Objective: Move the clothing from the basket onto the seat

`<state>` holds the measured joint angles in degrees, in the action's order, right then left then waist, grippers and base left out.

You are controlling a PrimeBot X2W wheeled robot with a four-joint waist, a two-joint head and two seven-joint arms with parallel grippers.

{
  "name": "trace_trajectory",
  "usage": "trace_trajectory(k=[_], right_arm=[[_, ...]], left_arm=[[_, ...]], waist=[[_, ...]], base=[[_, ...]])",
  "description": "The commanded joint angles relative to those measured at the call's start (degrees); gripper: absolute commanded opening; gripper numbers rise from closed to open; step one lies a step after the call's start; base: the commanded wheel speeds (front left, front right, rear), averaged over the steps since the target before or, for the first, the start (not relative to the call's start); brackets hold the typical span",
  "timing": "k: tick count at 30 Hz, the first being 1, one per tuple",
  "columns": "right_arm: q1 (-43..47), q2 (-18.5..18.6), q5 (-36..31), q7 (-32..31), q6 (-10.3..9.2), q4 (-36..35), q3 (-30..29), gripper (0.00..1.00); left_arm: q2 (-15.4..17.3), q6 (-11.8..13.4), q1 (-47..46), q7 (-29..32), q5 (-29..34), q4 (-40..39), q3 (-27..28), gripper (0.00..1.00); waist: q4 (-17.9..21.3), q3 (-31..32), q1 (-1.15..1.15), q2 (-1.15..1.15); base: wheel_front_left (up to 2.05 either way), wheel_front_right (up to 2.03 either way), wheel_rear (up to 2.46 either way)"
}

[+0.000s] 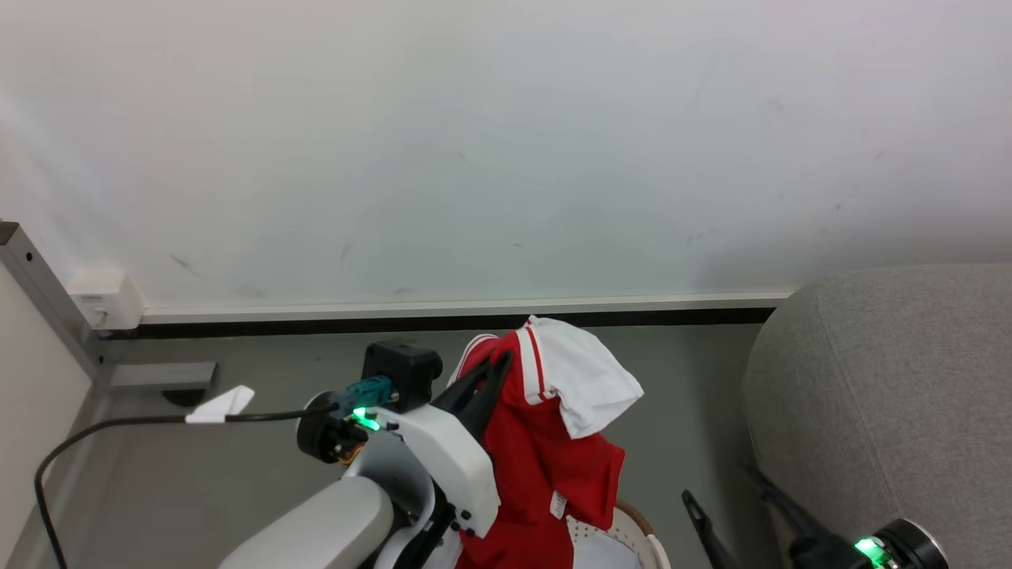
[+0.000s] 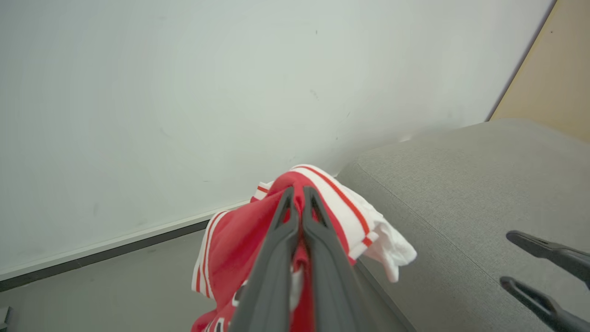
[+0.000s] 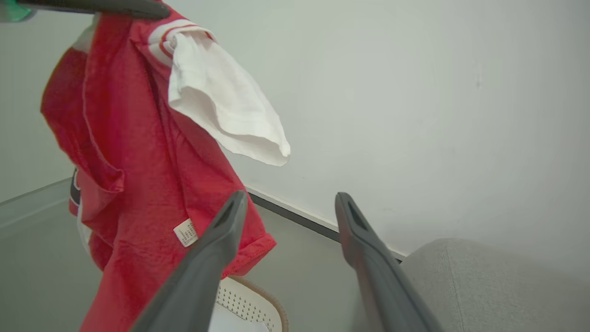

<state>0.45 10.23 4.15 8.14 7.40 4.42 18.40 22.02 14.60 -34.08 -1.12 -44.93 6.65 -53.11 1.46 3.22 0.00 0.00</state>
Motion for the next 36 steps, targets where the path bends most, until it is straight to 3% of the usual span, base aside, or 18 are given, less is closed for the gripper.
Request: trace_trajectory(k=[1,6,10,29,30,31,32,33,34,36], right_arm=[[-0.95,0.57,0.8,-0.21,0.17,0.28,0.49,1.0],[-8.41,5.4,3.99,-3.59,0.12,3.0,9.79,1.0],[-14.1,6.97,6.41,-5.05,0.11,7.22,16.0,1.0],[-33.8,1.31,22.22,0.96,0.09,32.32,39.64,1.0],[-34.38,0.93,22.99,1.71,0.09,33.29,40.62,0.8],[-34.9,0.36,23.91,2.48,0.09,34.13,41.52,0.49],[-35.42,-0.12,24.91,3.28,0.09,34.95,42.09,0.35],[-35.94,-0.47,25.89,3.89,0.09,35.65,42.84,0.07],[-36.26,-0.75,26.85,4.56,0.09,36.25,43.49,0.0],[-36.67,-1.33,28.89,5.52,0.09,37.17,44.67,0.0]], left_arm=[[-0.1,-0.17,-0.58,-0.1,0.12,-0.38,-0.01,0.0],[-0.25,-0.43,-1.12,0.88,0.6,-0.91,-1.0,0.0],[-0.79,-0.89,-1.46,1.39,0.85,-1.41,-1.86,0.0],[-4.6,-3.97,-3.17,3.28,-0.53,-2.47,-5.23,0.0],[-4.66,-4.03,-3.07,3.33,-0.69,-2.43,-5.28,0.0],[-4.68,-4.17,-3.04,3.39,-0.9,-2.42,-5.3,0.0],[-4.69,-4.31,-3.05,3.43,-1.0,-2.4,-5.36,0.0],[-4.73,-4.43,-3.05,3.42,-1.14,-2.37,-5.43,0.0],[-4.79,-4.49,-3.07,3.47,-1.18,-2.36,-5.42,0.0],[-4.81,-4.55,-3.14,3.47,-1.22,-2.26,-5.36,0.0]], waist=[[-0.08,0.04,0.0,0.0],[-0.46,0.17,0.0,0.0],[-1.05,0.22,0.0,0.0],[-2.31,0.34,0.0,0.0],[-2.33,0.33,0.0,0.0],[-2.35,0.32,0.0,0.0],[-2.37,0.29,0.0,0.0],[-2.39,0.28,0.0,0.0],[-2.42,0.28,0.0,0.0],[-2.45,0.3,0.0,0.0]], base=[[0.0,0.0,0.0],[0.0,0.0,0.0],[0.0,0.0,0.0],[0.0,0.0,0.0],[0.0,0.0,0.0],[0.0,0.0,0.0],[0.0,0.0,0.0],[0.0,0.0,0.0],[0.0,0.0,0.0],[0.0,0.0,0.0]])
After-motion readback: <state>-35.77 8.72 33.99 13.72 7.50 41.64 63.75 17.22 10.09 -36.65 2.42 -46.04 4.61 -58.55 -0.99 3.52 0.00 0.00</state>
